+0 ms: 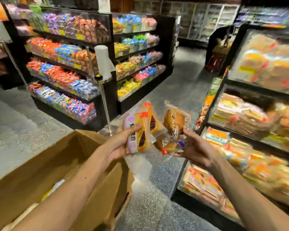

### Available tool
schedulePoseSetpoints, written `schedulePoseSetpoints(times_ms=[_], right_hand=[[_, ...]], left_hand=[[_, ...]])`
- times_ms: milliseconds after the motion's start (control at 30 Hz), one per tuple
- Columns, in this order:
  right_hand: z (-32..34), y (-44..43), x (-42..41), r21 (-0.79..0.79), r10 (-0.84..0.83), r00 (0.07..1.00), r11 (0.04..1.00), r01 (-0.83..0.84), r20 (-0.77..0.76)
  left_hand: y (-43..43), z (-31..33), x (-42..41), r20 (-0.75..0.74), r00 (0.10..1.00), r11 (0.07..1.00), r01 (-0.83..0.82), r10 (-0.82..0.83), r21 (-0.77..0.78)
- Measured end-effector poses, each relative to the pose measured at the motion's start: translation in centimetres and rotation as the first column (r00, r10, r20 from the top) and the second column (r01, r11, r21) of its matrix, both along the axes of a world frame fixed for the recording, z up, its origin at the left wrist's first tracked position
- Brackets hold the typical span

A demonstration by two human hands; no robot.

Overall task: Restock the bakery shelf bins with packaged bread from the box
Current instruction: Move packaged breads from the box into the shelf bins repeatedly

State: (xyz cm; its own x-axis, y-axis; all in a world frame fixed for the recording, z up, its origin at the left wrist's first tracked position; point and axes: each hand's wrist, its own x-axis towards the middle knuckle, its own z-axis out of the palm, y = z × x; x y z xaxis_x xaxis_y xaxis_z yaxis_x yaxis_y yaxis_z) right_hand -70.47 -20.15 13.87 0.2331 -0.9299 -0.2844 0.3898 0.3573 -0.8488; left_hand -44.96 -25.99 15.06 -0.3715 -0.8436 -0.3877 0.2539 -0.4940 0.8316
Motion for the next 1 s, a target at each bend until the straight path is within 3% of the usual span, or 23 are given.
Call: schedulePoseSetpoints(times_ms=[167,333,500,633,867,1000], right_hand=[[0.9,3.9,-12.1,-0.096,-0.118,0.993,0.988,0.117,-0.001],[0.5,7.3,-21.6,-0.02,-0.329,0.944,0.944,0.329,0.011],[-1.3,9.3,-28.3,0.011,-0.428,0.902,0.904,0.428,0.059],[-2.5,9.7,-31.7,0.047,-0.505,0.85,0.862,0.504,0.148],[-4.3,6.6,-39.7,0.077,-0.637,0.766,0.771,0.632,0.087],[-3.0,3.2,-44.3,0.083,-0.728,0.681,0.685,0.724,0.077]], left_hand=[[0.3,0.6,-13.0,-0.04,0.983,0.982,0.181,-0.179,0.046],[1.7,-0.1,-24.6,-0.038,0.957,0.954,0.291,-0.289,0.068],[2.1,-1.3,-32.6,-0.046,0.939,0.929,0.344,-0.341,0.136],[-0.3,-2.8,-37.1,0.046,0.91,0.904,0.403,-0.412,0.144],[-7.3,-4.6,-47.1,0.102,0.878,0.883,0.456,-0.467,0.115],[-12.6,-4.0,-53.4,0.08,0.867,0.862,0.473,-0.492,0.183]])
